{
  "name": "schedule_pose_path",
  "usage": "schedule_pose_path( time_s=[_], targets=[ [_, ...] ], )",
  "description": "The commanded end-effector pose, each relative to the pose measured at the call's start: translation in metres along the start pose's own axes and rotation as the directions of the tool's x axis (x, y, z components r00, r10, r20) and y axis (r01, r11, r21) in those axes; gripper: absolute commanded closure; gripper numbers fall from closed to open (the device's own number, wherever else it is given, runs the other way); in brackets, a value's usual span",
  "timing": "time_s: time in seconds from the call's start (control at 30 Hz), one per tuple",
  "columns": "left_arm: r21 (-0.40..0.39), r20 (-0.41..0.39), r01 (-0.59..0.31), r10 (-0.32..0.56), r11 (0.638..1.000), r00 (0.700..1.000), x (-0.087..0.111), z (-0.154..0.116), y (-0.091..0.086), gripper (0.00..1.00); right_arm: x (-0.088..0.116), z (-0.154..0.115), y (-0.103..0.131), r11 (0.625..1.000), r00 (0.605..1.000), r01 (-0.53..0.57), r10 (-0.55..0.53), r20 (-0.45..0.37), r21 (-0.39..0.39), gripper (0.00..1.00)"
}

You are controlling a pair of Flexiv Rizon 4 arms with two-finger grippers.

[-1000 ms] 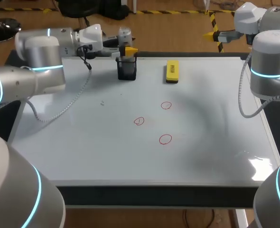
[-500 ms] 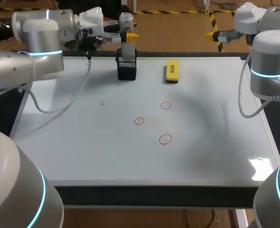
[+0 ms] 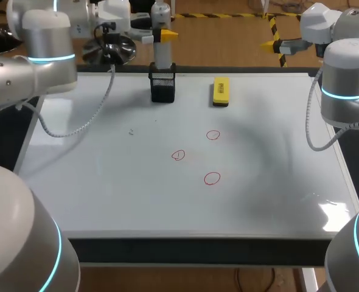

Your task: Pick up the inspection probe, press it on each red-marked spot on the whiteboard one by one, put down the probe, pick up the eraser, and wipe off all the red marks.

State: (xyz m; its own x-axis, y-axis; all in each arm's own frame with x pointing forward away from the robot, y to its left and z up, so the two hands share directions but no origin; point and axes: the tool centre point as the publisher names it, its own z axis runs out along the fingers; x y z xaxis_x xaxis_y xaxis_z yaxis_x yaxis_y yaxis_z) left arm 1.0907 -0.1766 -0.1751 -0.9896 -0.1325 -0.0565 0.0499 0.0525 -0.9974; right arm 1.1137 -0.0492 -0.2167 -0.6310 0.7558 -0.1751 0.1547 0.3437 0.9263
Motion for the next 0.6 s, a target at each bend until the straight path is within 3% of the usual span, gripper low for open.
schedule_pose_path(
  time_s=[0.03,0.3,0.6],
  targets=[
    [-0.022,0.028,-0.002,0.003,1.000,1.000,0.016,-0.010,-0.018,1.00,0.000,0.000,0.000,1.000,1.000,0.000,0.000,-0.002,0.002,0.00],
    [-0.038,0.027,-0.019,0.020,0.999,0.999,0.037,-0.025,-0.034,1.00,0.000,0.000,0.000,1.000,1.000,0.000,0.000,-0.002,0.002,0.00],
    [-0.039,0.054,-0.003,0.005,0.999,0.999,0.066,-0.049,-0.033,1.00,0.000,0.000,0.000,1.000,1.000,0.000,0.000,-0.002,0.002,0.00]
  ],
)
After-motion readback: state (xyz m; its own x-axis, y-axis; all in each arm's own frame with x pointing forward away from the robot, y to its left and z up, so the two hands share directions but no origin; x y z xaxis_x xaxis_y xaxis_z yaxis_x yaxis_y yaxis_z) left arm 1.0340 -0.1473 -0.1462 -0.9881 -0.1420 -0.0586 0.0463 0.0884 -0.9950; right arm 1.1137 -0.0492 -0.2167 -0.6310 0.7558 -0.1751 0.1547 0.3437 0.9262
